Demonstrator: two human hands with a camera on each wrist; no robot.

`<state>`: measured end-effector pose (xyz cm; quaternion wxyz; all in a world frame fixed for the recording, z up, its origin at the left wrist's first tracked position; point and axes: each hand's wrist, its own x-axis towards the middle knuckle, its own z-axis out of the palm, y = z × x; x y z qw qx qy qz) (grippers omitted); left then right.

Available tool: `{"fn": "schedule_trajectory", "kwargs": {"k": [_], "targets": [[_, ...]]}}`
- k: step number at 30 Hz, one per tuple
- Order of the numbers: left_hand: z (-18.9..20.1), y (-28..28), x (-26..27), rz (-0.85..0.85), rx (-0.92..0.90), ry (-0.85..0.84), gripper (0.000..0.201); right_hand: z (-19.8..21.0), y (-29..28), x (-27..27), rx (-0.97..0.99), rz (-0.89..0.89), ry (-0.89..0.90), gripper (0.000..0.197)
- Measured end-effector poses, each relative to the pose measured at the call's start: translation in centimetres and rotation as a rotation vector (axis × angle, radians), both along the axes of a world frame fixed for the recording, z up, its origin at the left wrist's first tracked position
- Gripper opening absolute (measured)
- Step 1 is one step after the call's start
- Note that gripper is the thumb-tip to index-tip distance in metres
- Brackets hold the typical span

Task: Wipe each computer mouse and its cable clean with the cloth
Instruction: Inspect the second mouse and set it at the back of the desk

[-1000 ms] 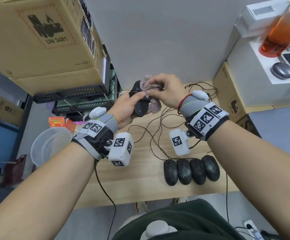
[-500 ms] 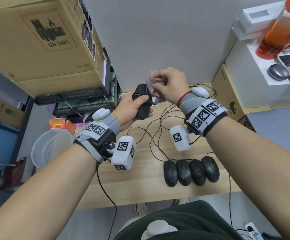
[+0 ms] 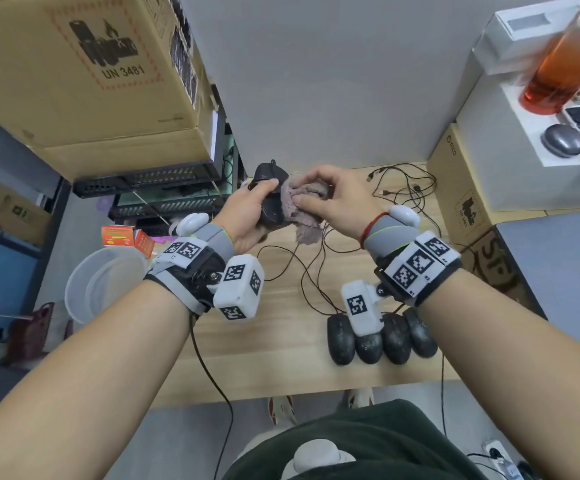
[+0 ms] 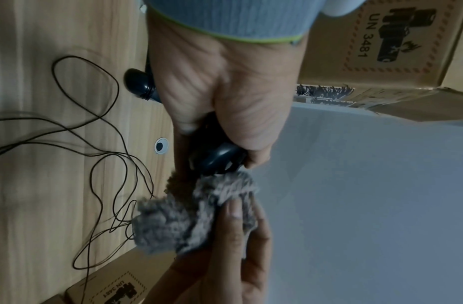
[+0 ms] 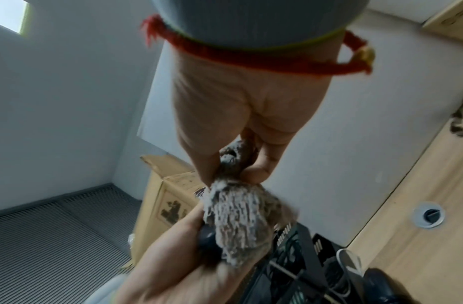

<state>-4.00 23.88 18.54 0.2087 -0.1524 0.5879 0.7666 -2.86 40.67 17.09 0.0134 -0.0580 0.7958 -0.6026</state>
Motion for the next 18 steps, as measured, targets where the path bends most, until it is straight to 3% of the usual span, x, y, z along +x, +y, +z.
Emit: {"fn": "schedule_trajectory", "kwargs": {"k": [3,7,10,12,15,18], "targets": [[0.0,0.2,0.1,-0.002,-0.003,0.032,0.014,-0.4,-1.9,0.5,0.098,0.11,0.095,0.014],[-0.5,-0.1,0.5,-0.019,-0.047,0.037,0.014,-0.7,-1.1,0.1,0.281,0.067,0.031,0.01],[-0.4,-0.2,0.5,-0.015,-0.052,0.045,0.014,0.0,-1.7,0.7,0.224,0.155,0.072,0.011],[-0.5,-0.3,0.5,-0.006,-0.077,0.072,0.012,-0.3,-1.9,1.0,0.273,0.223,-0.006,0.007],[-0.3,-0.9,0.7,0.017,-0.094,0.056,0.024,-1.4,-0.7,1.3,0.583,0.34,-0.181,0.016],[-0.5,-1.3,0.7,0.026,-0.061,0.051,0.022,-2.1,0.0,2.3,0.524,0.39,-0.235,0.013]]}}
